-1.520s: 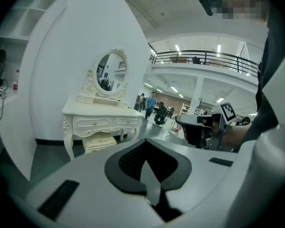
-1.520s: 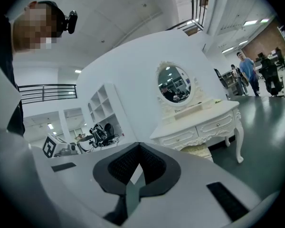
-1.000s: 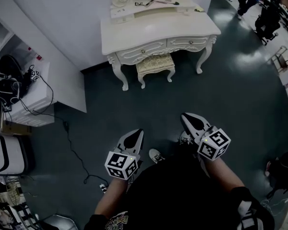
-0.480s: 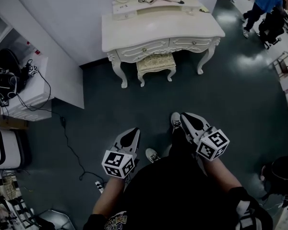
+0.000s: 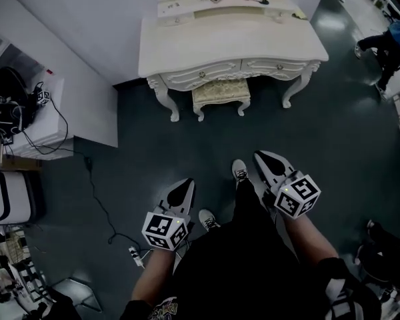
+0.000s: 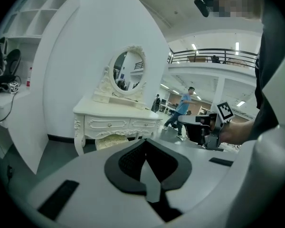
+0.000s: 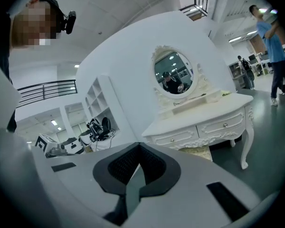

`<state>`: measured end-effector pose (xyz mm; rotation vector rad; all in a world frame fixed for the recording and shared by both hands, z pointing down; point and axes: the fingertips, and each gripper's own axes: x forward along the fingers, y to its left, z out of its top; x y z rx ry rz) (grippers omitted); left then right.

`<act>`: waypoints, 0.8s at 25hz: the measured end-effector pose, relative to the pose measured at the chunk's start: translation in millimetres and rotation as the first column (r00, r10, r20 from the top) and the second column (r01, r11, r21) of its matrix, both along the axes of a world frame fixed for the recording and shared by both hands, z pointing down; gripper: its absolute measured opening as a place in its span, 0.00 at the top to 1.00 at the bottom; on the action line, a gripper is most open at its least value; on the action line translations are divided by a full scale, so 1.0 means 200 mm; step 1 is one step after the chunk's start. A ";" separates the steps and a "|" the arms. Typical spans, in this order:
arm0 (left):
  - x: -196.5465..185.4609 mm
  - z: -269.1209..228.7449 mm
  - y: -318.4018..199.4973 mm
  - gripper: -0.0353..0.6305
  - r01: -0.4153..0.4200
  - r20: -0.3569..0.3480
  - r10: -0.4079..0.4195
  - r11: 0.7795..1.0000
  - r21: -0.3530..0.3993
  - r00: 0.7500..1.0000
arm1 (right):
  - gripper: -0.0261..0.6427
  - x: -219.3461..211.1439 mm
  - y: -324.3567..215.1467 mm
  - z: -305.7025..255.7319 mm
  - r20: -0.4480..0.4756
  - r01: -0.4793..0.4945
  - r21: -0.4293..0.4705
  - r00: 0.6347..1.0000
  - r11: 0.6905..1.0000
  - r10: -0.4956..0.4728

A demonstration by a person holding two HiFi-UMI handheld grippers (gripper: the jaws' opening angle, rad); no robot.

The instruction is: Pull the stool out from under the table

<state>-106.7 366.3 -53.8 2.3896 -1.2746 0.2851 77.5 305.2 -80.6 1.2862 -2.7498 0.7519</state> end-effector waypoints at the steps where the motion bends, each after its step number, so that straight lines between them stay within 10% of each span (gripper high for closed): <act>1: 0.02 0.02 -0.04 0.94 0.003 0.004 -0.003 1.000 -0.001 1.000 | 0.92 0.02 -0.05 0.03 -0.001 -0.004 -0.006 1.000 1.000 0.004; 20: 0.17 0.68 -1.02 0.93 0.021 0.214 -0.028 0.999 0.035 0.976 | 0.92 0.38 -0.89 0.73 -0.107 -0.019 -0.010 0.994 1.000 0.018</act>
